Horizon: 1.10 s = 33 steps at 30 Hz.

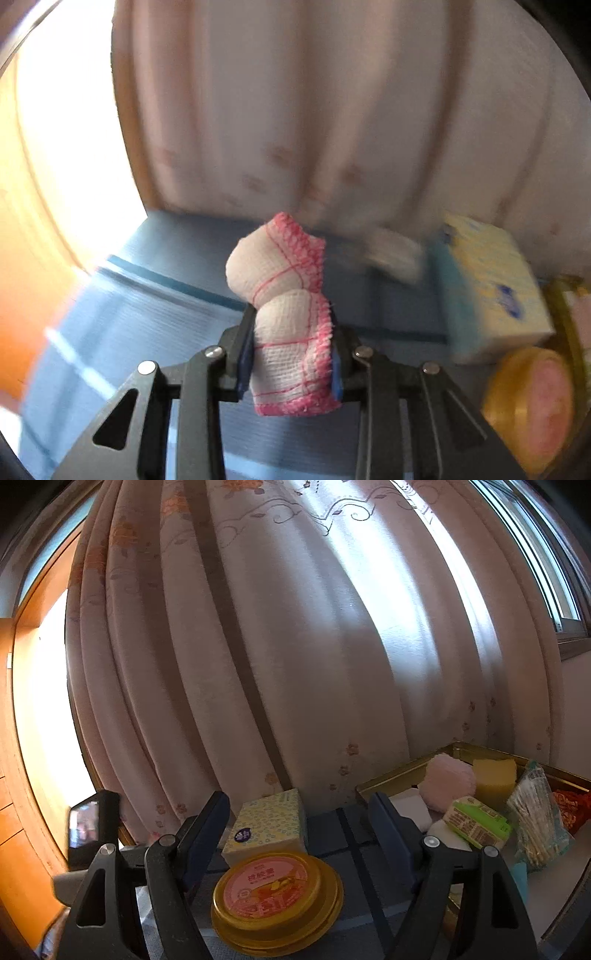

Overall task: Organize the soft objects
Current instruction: 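Grasp the pink-edged white towel with the left gripper and lift it, then grasp the crumpled clear plastic bag with the right gripper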

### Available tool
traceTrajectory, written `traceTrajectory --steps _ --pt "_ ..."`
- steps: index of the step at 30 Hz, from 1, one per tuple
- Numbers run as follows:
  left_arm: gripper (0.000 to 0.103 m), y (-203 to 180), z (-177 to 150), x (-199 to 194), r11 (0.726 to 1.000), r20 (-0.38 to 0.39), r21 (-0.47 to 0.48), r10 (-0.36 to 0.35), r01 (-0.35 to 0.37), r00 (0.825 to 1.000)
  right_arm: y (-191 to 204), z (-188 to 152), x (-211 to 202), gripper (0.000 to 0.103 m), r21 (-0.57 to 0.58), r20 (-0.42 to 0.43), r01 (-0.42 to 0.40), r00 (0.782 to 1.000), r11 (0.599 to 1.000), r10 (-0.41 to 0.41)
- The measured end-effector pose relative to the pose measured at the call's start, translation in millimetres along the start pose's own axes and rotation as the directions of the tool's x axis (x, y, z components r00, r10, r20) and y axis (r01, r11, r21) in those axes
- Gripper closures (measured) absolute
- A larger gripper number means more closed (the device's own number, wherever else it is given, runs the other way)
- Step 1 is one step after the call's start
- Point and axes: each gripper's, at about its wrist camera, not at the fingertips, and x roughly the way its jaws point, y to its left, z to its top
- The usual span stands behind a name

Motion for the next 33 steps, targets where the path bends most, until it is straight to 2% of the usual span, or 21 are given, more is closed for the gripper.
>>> traceTrajectory --steps 3,7,10,12,14,17,19,22,26,33 --pt "0.072 29 1 -4 0.995 0.046 -0.018 0.095 -0.095 0.994 6 -1 3 0.024 -0.026 -0.013 -0.009 1.0 1.0 0.008" --pt "0.072 61 -2 -4 0.989 0.035 -0.134 0.066 -0.061 0.997 24 -5 17 0.024 -0.091 -0.086 -0.091 0.993 0.992 0.083" --pt "0.072 71 -5 -7 0.984 0.044 -0.168 0.072 -0.064 0.996 48 -6 25 0.025 -0.112 -0.115 -0.15 0.984 0.982 0.137" --pt "0.072 73 -7 -13 0.981 0.07 -0.169 0.108 -0.095 0.992 72 -4 37 0.032 -0.131 -0.163 -0.196 0.971 0.972 0.174" --pt "0.072 71 -7 -19 0.977 0.105 -0.165 0.156 -0.137 0.982 92 -3 52 0.032 -0.134 -0.2 -0.221 0.961 0.966 0.192" --pt "0.072 76 -9 -28 0.962 0.14 -0.182 0.229 -0.203 0.963 123 -5 90 0.035 -0.12 -0.3 -0.239 0.934 0.964 0.194" --pt "0.072 82 -12 -30 0.954 0.136 -0.211 0.245 -0.213 0.96 142 -9 121 0.044 -0.108 -0.365 -0.227 0.915 0.968 0.174" --pt "0.072 88 -14 -27 0.945 0.105 -0.253 0.241 -0.208 0.965 166 -19 158 0.049 -0.127 -0.443 -0.205 0.887 0.97 0.13" --pt "0.072 89 -10 -22 0.935 0.083 -0.284 0.243 -0.211 0.966 186 -38 196 0.049 -0.162 -0.522 -0.167 0.851 0.973 0.059" --pt "0.072 95 -7 -26 0.933 0.06 -0.295 0.231 -0.204 0.971 180 -58 246 0.049 -0.168 -0.609 -0.039 0.79 0.985 -0.072"
